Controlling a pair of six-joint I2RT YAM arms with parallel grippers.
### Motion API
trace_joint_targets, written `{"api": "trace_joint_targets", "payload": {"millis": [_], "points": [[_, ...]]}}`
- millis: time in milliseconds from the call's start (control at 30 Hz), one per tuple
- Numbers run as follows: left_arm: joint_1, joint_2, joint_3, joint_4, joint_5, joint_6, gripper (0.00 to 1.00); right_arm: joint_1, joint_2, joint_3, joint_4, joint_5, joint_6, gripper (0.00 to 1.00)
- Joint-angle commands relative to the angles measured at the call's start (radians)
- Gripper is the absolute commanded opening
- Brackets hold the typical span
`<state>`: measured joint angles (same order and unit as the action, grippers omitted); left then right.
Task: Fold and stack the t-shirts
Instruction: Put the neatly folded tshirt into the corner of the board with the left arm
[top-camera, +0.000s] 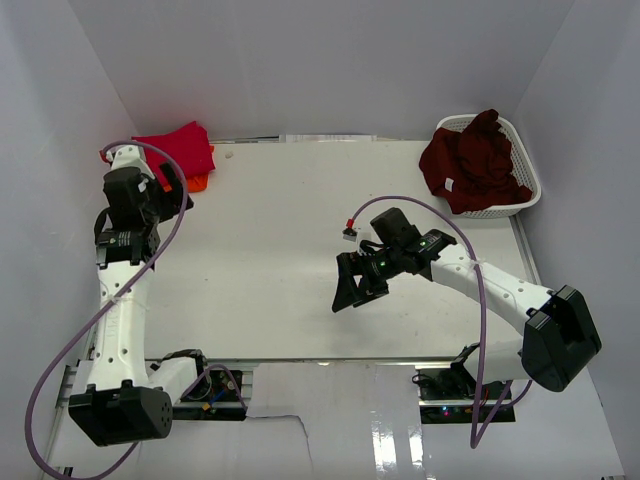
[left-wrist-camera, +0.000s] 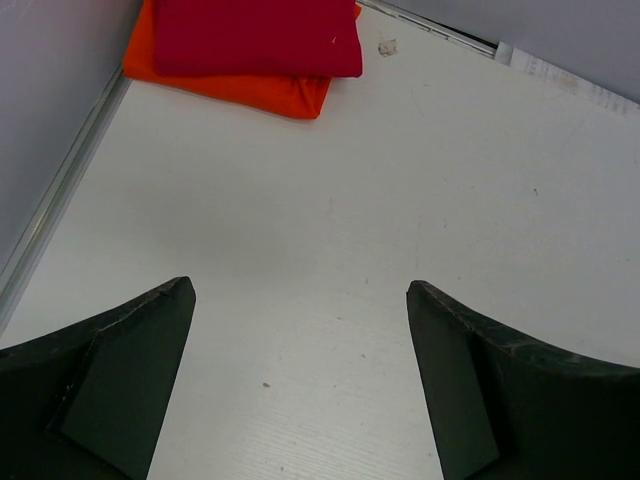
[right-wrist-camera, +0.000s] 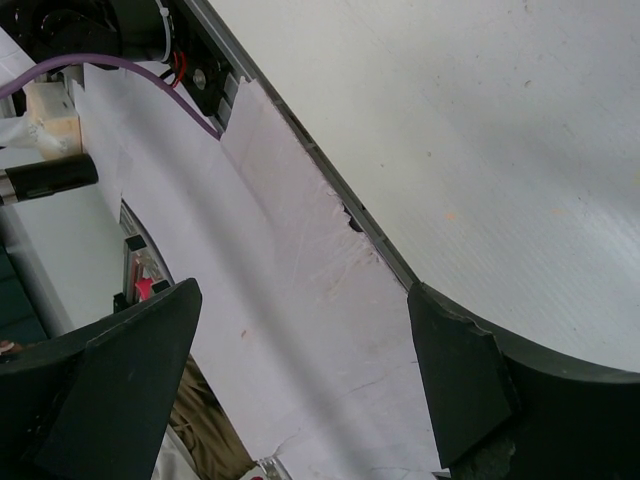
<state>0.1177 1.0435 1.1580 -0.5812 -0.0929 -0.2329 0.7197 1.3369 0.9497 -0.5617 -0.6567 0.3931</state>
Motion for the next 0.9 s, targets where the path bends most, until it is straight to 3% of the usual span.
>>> {"api": "trace_joint_targets", "payload": {"millis": [0, 200, 467, 867], "points": [[0.0, -0.01, 0.054, -0.009, 0.018, 0.009, 0.98, 0.003, -0.028, 0.017, 0.008, 0.003, -0.01, 0.9], [-0.001, -0.052, 0.06, -0.02, 0.067, 0.003, 0.98, 0.004, -0.035, 0.015, 0.01, 0.003, -0.011, 0.9], [0.0, -0.106, 0.071, -0.083, 0.301, 0.009, 0.98, 0.003, -0.041, -0.005, 0.025, 0.002, -0.005, 0.9], [-0.001, -0.181, 0.025, -0.177, 0.298, 0.023, 0.98, 0.003, -0.036, 0.012, 0.028, 0.019, 0.0, 0.9]]}}
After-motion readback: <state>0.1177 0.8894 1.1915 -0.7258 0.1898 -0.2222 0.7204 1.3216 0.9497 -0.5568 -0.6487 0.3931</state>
